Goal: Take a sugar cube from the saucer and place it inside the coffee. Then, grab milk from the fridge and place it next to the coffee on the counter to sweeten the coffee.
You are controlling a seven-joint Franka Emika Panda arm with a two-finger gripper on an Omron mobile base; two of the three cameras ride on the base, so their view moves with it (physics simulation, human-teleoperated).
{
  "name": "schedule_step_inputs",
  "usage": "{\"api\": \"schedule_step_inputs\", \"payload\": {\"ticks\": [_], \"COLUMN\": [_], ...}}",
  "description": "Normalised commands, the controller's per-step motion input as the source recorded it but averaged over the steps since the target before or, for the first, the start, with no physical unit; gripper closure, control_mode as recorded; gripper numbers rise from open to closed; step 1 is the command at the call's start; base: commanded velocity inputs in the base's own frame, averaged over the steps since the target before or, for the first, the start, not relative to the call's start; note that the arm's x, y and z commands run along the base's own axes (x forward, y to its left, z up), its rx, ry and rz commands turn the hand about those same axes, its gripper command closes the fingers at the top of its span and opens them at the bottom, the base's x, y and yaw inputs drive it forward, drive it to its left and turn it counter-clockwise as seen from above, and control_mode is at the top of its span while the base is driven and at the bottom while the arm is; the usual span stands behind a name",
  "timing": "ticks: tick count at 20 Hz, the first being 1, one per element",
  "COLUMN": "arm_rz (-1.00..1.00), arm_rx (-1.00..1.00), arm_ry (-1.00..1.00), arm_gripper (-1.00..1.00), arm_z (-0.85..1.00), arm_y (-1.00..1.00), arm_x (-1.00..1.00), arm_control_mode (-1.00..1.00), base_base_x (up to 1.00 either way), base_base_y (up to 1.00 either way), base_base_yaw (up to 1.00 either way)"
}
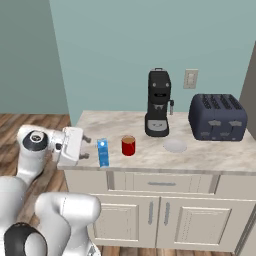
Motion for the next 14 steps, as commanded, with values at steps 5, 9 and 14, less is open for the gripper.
{"api": "schedule_step_inputs", "payload": {"ticks": [5, 9, 14], "arm_rz": [0.0, 0.0, 0.02], "arm_rx": [0.43, 0.53, 0.49], "arm_ry": [-0.09, -0.18, -0.29], "arm_gripper": [-1.0, -1.0, -1.0], "arm_z": [0.56, 0.64, 0.58], "arm_y": [-0.95, -0.93, -0.65], "arm_x": [-0.44, -0.61, -0.63], "arm_control_mode": [-1.0, -1.0, -1.0], "base_base_x": [0.0, 0.0, 0.0], "base_base_y": [0.0, 0.0, 0.0], "base_base_yaw": [0.0, 0.0, 0.0]}}
